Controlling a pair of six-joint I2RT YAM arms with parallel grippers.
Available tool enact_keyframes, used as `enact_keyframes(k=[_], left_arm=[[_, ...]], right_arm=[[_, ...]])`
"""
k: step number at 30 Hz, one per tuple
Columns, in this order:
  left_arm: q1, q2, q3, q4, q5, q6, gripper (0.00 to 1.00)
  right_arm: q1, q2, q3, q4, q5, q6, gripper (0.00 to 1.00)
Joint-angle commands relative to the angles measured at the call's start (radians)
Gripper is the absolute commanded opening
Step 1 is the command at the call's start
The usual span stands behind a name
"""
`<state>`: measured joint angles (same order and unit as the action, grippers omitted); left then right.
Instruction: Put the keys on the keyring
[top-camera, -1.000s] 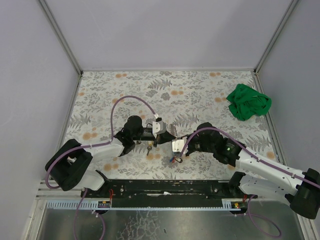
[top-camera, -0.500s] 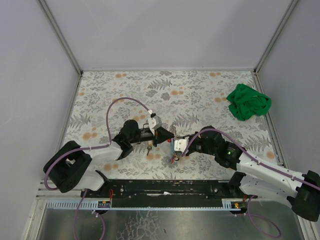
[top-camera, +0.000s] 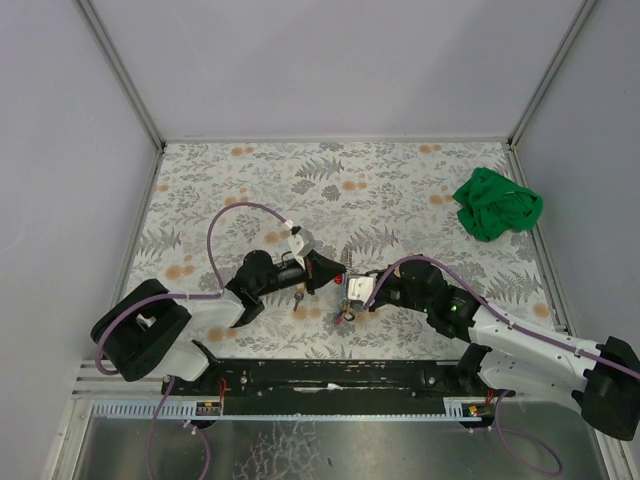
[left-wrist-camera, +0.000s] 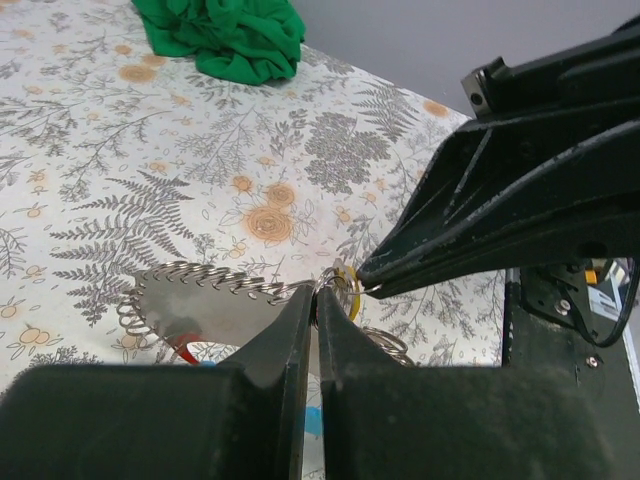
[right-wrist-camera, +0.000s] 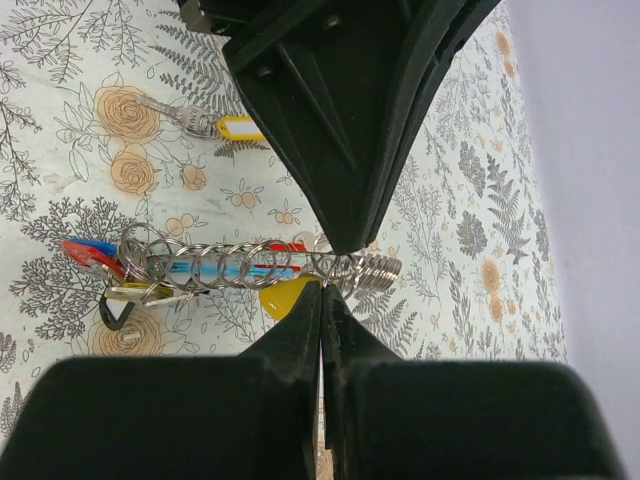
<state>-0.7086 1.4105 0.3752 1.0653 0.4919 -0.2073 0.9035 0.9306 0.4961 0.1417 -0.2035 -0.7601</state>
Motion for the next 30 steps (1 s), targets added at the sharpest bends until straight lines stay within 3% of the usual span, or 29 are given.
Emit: enact_keyframes(k=[1,11,17,19,23,30], left_arm=[[-0.015,0.012,-0.011,0.221,-0.181,-0.054,0.0],[-0.065,0.064,-0.051,0.377,-0.321,-0.159,0.0],[-0.068,0.066,-0.076,0.379,-0.306,-0.131,0.0],[-0.066,0.054,-0.09,0.366,-0.299,-0.108,0.08],[-0.054,0.02,-0.098,0.297,-0.243,-0.065,0.2],[-0.002,-0.005,-0.063,0.184,-0.004,0.008,0.29]], right_arm=[[0.007,0.015,-0.014,0.048,-0.055,0.041,0.0],[0.007,0.059,-0.034,0.128,-0.028,0.043,0.0],[0.007,0.03,-0.006,0.103,0.03,-0.003,0.0],[0.006,0.012,0.01,0.076,0.046,-0.026,0.0],[0.008,-0.003,0.055,0.006,0.059,-0.078,0.0],[0.007,0.008,0.132,-0.107,0.029,-0.158,0.0]])
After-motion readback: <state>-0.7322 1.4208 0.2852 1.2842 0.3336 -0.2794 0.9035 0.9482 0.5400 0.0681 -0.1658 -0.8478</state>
